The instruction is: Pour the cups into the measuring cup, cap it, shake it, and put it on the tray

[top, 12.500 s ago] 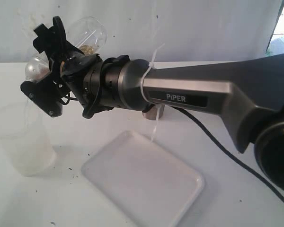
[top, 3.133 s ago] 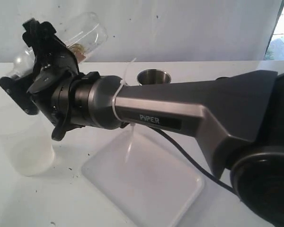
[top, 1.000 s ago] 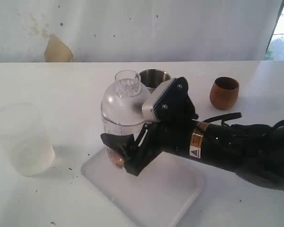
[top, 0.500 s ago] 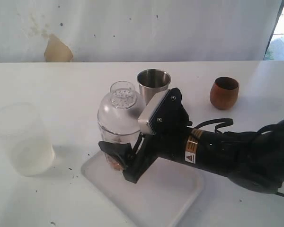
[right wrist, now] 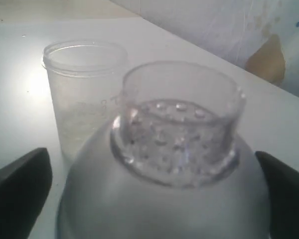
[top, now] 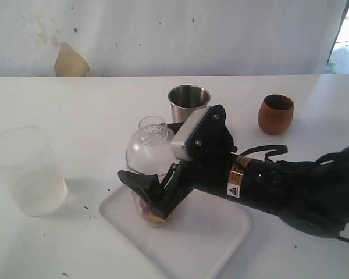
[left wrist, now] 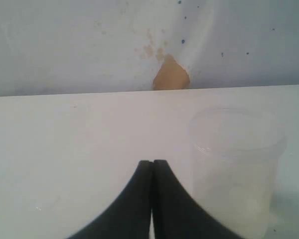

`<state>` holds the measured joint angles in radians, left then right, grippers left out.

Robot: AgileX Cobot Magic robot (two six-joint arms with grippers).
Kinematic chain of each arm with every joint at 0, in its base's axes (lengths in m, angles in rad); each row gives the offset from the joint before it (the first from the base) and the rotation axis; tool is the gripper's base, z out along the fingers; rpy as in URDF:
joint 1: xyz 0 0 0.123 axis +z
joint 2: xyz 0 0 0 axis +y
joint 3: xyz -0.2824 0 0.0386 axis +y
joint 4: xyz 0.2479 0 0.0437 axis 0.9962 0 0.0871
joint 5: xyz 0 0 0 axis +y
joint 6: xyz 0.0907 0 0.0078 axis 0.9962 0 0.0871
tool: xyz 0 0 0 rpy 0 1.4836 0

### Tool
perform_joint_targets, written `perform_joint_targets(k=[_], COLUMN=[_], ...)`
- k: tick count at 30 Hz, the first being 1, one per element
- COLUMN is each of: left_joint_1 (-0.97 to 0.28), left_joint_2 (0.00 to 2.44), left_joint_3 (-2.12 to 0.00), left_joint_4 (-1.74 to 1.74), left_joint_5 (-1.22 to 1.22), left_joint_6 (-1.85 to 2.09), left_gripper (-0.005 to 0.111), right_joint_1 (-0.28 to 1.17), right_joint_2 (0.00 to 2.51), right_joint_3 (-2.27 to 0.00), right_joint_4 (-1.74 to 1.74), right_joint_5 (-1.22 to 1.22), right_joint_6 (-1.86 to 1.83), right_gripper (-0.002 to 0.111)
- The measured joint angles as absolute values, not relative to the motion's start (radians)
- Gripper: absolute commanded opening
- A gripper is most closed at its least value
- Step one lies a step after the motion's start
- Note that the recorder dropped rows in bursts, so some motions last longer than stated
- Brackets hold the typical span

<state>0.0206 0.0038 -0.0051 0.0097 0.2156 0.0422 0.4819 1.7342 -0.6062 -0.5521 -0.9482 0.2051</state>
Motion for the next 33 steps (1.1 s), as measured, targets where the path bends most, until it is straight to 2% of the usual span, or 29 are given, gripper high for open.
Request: perform_joint_targets(k=[5, 8, 10, 15, 17, 19, 33], left_joint_1=[0.021, 0.021, 0.021, 0.021, 0.021, 0.021, 0.021], left_joint_2=[0.004, 0.004, 0.004, 0.004, 0.004, 0.004, 0.004], left_joint_3=[-0.005, -0.005, -0.005, -0.005, -0.005, -0.005, -0.005], left_joint_4=[0.01, 0.01, 0.01, 0.01, 0.01, 0.01, 0.01], left_joint_5=[0.216, 0.216, 0.216, 0.216, 0.216, 0.216, 0.216], left_joint_6=[0.042, 0.042, 0.042, 0.042, 0.042, 0.042, 0.042], left_gripper=[0.0, 0.0, 0.0, 0.0, 0.0, 0.0, 0.0], right_joint_1=[0.482, 0.482, 0.482, 0.482, 0.482, 0.482, 0.482], right_joint_2=[1.656, 1.577, 1.514, 1.332, 1.253, 1.159, 0.438], right_joint_3=[-0.606, -0.606, -0.606, -0.606, -0.606, -0.606, -0.606], right_joint_4=[-0.5, -0.461, -0.449, -0.448, -0.448, -0.448, -0.446], right_joint_5=[-0.974, -0.968, -0.943, -0.836, -0.787, -0.726, -0.052], right_joint_6=[0.199, 0.199, 0.205, 0.209, 0.209, 0.209, 0.341], right_gripper=[0.099, 0.09, 0.076, 0.027, 0.012, 0.002, 0.0])
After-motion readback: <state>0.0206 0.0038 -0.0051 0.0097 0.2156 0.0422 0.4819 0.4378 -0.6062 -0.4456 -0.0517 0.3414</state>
